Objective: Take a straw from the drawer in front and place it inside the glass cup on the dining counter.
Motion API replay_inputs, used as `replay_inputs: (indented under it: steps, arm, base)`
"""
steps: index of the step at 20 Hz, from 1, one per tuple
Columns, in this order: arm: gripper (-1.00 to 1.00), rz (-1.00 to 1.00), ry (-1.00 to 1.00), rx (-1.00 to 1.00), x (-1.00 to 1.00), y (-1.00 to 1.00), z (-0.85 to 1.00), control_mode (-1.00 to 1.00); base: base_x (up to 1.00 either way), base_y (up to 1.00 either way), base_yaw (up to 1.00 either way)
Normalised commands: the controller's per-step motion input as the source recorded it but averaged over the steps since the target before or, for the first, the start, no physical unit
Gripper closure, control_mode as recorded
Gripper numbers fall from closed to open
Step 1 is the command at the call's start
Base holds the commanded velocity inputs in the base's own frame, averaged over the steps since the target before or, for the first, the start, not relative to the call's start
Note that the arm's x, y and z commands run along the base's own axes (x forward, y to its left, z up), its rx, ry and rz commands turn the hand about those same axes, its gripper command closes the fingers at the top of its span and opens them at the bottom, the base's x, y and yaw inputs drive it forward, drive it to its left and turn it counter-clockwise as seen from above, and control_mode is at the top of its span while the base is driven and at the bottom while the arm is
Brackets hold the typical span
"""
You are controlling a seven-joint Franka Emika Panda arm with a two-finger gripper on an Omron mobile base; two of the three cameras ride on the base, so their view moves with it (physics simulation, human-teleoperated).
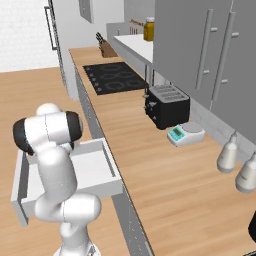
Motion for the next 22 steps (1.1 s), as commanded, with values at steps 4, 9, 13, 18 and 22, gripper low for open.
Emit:
replay_inputs:
  steps: [4,9,13,18,22]
  arm:
    - [1.00,-0.02,-0.13,0.01,-0.23,0.00,1.00,-1.00]
    - [1.00,-0.04,0.00,0.06,-0.01,0.00,1.00,-1.00]
    - [1.00,-0.04,0.03,0.09,0.00,0.00,1.00,-1.00]
    - [1.00,-0.07,0.09,0.02,0.00,0.00,1.00,-1.00]
    - [1.00,-0.11,0.17,0.00,-0.27,-0.13,1.00,-1.00]
  base:
    - [0.00,0.00,0.00]
    - [0.00,0.00,0.00]
    - [0.00,0.00,0.00]
    - [0.00,0.00,0.00]
    - [0.00,0.00,0.00]
